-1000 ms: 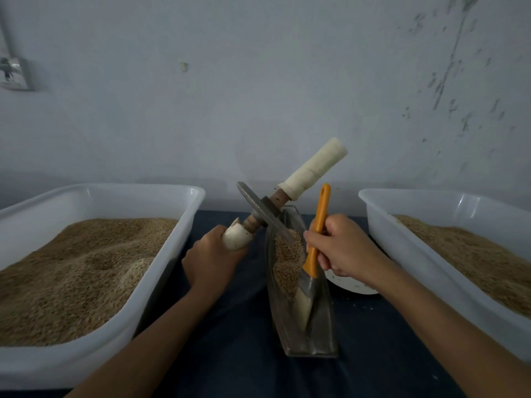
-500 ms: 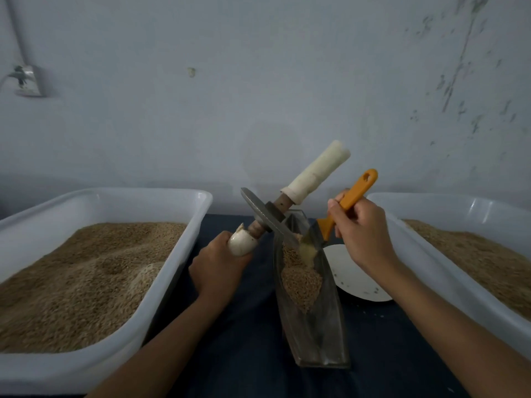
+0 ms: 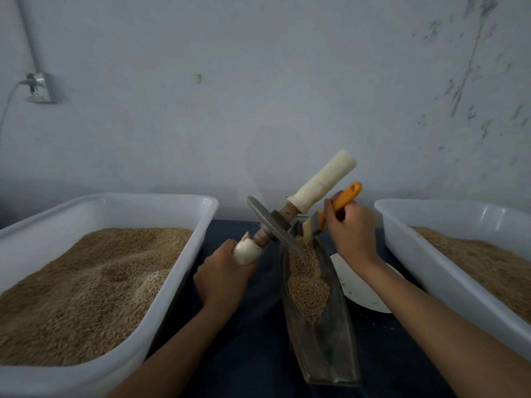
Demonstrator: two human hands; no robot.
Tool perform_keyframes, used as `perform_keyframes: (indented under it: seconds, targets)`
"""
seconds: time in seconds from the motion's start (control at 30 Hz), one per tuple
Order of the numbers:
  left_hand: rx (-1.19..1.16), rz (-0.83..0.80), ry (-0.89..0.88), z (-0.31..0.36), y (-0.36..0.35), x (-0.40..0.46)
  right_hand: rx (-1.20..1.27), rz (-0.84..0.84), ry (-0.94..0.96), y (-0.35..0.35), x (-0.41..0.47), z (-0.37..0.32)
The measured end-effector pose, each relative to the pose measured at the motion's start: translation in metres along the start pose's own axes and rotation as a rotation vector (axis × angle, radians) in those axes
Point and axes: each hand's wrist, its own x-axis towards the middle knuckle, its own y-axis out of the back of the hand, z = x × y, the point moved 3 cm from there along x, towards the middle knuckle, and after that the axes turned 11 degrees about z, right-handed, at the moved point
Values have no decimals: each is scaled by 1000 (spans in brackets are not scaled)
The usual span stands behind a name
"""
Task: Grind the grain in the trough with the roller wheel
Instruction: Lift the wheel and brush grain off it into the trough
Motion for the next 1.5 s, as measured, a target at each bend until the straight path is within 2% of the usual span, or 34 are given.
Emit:
perform_keyframes:
  seconds: [0.1, 0.23, 0.53, 0.63, 0.7, 0.8, 0.87, 1.0, 1.1, 1.3, 1.37, 1.5]
  targets:
    - [-8, 10, -8, 0, -1, -1, -16, -5, 39, -2, 4, 2]
    - [-19, 26, -17, 0, -2, -2, -41, -172, 79, -13, 3, 4]
    - [-10, 17, 11, -5, -3, -1, -46, -547, -175, -20, 5, 9]
    - [-29, 10, 33, -6, -2, -1, -18, -617, -189, -13, 5, 3]
    - [-48, 5, 50, -7, -2, 0, -13, -553, -137, -6, 7, -2]
    - [-44, 0, 61, -9, -2, 2, 14, -338, -35, 3, 13, -8]
    - [-25, 1, 62, -9, -2, 2, -7, -279, 32, 2, 14, -12]
    - [1, 5, 53, -8, -3, 2, -88, -371, 79, -10, 5, -9]
    - [16, 6, 31, -7, -4, 1, -99, -482, -8, -17, -3, -2]
    - [13, 0, -3, -5, -6, -2, -39, -564, -134, -9, -5, -1]
    - [17, 0, -5, -5, -6, -2, -24, -530, -154, -3, -1, -4]
    - [17, -3, 5, -6, -7, -3, 0, -256, -74, 6, 10, -10]
